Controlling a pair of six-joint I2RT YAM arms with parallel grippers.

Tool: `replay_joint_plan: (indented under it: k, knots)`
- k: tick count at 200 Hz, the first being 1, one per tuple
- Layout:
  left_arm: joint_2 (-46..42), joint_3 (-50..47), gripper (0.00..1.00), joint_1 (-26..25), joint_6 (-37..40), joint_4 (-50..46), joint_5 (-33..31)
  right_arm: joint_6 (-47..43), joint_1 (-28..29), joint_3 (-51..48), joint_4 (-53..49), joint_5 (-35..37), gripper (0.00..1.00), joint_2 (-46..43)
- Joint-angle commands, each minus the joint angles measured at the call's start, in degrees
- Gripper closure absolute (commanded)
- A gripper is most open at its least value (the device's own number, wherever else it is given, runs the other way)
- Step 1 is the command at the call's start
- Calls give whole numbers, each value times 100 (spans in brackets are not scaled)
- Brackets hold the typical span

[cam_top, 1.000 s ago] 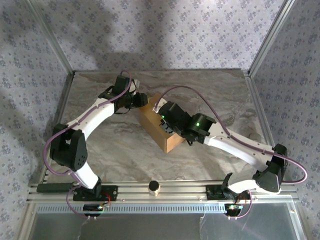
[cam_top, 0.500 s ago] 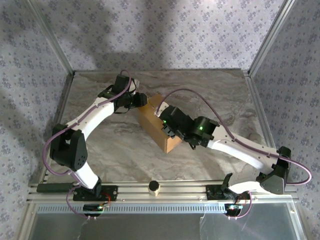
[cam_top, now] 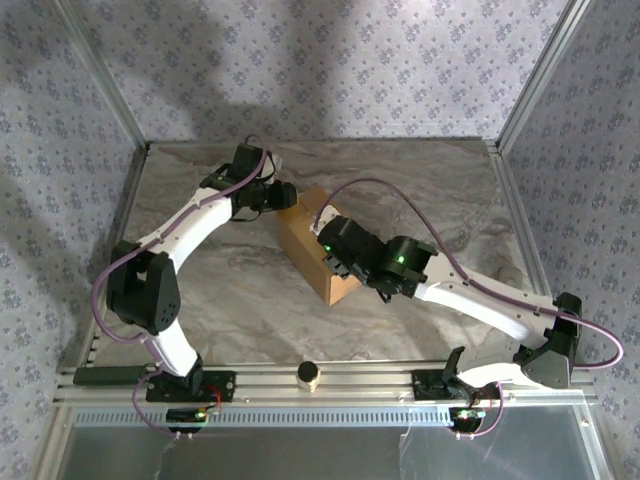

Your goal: Unpack the express box

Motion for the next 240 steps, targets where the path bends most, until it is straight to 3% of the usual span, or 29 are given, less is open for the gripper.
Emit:
replay_joint_plan:
  k: [1, 66, 136, 184, 220, 240]
  knots:
    - [184, 204, 61, 62, 23, 169, -219, 168, 113, -69, -296, -297, 100, -20]
    - [-5, 183, 49, 5, 132, 20, -183, -10, 50, 224, -694, -46, 100, 342]
    - [-332, 447, 41, -113, 225, -797, -197, 125, 0, 541, -982, -99, 100, 597]
    - [-544, 653, 46, -181, 150, -1380, -388, 245, -9, 722, -1159, -103, 100, 749]
    - [-399, 912, 61, -223, -40, -1266, 18, 339, -4, 776, -1159, -193, 100, 747]
    - [-74, 1155, 62, -324, -146, -1235, 208, 363, -9, 780, -1135, -225, 100, 754]
